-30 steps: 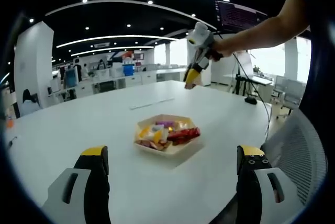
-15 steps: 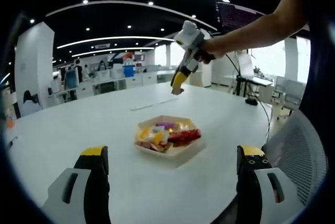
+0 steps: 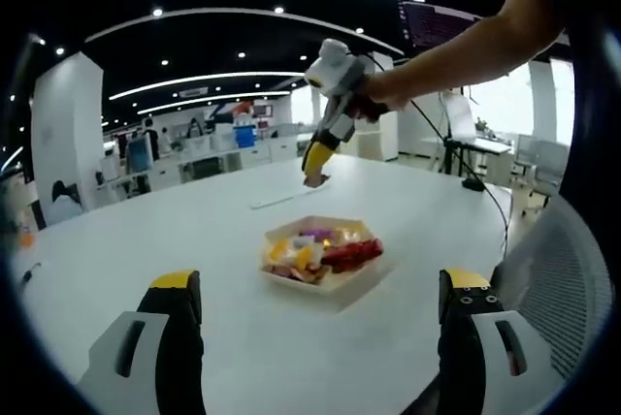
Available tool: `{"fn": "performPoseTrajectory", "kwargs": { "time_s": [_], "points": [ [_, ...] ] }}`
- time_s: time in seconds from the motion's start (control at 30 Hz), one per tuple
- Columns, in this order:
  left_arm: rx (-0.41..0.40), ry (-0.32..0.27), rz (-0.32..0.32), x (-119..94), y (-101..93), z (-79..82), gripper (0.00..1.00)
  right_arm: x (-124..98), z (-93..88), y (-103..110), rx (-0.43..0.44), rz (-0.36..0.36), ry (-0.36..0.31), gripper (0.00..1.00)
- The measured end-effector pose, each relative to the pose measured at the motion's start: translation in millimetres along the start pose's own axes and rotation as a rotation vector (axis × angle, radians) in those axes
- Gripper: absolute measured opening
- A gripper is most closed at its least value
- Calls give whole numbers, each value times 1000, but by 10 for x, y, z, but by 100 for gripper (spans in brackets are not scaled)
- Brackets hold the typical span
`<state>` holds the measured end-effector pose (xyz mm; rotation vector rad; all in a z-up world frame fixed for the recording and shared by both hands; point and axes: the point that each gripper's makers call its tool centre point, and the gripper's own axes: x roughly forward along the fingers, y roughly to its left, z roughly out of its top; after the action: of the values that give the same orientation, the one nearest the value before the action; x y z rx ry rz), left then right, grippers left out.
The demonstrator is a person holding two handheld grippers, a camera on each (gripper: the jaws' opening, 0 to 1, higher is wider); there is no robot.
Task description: Place the target food into the container with the food tongs after gripping and lifting it, then release it inside without dropping or visibly crushing the food.
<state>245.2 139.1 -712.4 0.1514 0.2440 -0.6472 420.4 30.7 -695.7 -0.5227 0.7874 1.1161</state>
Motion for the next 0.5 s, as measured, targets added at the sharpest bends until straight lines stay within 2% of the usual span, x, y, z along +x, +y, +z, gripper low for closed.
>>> {"fn": "performPoseTrajectory", "kwargs": {
  "time_s": [0.23,0.37,0.5],
  "points": [
    [-5,-3,2,-8,22,-10,99,42,6,13,4,5,3,20],
    [6,15,-21,10,-36,-47,99,53,1,19,-1,6,3,21],
    [-9,13,-13,3,5,-48,99,58,-8,21,-9,5,6,21]
  ]
}}
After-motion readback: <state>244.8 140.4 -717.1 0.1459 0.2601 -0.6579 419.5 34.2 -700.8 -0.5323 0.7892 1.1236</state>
